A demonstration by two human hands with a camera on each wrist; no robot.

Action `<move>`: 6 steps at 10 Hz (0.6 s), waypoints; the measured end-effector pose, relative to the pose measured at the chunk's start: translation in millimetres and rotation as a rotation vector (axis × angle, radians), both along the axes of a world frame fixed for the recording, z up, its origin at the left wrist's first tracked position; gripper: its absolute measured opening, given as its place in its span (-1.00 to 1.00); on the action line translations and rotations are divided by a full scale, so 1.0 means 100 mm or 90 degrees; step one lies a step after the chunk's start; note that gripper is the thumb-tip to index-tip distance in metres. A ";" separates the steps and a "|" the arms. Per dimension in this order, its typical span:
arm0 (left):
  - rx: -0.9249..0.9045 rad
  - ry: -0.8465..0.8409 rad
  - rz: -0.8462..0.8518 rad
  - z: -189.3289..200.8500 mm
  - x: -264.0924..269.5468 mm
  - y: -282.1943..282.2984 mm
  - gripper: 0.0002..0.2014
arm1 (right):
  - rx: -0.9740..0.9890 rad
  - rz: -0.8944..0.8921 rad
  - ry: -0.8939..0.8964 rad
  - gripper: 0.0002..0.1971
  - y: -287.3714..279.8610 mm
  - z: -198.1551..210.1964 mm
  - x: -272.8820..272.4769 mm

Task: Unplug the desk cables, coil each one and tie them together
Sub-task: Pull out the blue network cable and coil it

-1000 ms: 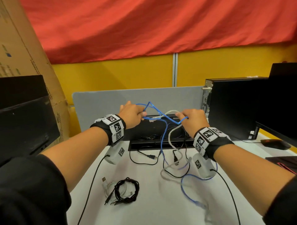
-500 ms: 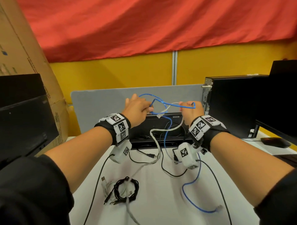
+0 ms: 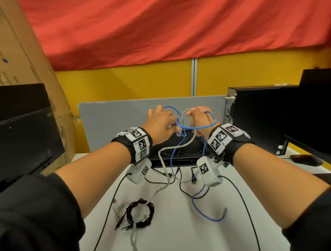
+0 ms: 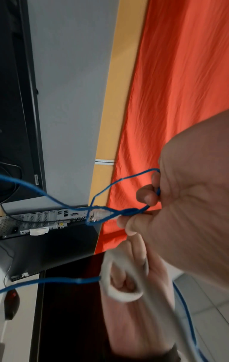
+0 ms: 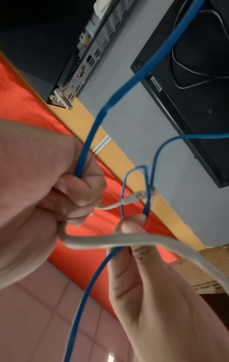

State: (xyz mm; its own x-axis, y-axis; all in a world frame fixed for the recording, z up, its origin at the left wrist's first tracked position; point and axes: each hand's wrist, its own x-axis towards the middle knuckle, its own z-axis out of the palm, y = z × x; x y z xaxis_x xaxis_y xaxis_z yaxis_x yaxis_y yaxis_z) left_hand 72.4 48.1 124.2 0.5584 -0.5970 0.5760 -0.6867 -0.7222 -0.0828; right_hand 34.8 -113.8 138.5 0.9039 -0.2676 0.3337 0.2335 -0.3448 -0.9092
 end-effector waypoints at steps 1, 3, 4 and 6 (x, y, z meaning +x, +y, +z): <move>0.040 0.023 0.011 -0.06 0.05 0.07 -0.79 | 0.266 -0.054 -0.058 -0.72 -0.16 0.12 -0.01; -0.043 0.062 0.159 0.02 0.19 0.37 -0.75 | 0.192 -0.262 -0.012 -0.62 -0.83 0.14 0.12; -0.081 0.079 0.176 0.23 0.21 0.33 -0.66 | 0.161 -0.341 0.078 -0.55 -0.90 0.10 0.17; -0.058 0.079 0.179 0.39 0.10 0.07 -0.50 | 0.742 -0.056 -0.159 -0.57 -0.88 0.10 0.19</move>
State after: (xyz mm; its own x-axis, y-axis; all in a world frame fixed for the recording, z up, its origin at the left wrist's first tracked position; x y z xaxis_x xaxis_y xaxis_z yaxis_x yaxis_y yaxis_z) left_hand 82.5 54.7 163.0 0.7634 -0.3576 0.5379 -0.4595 -0.8860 0.0630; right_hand 54.1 -202.2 148.4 0.8120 -0.5835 0.0131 0.4653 0.6338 -0.6179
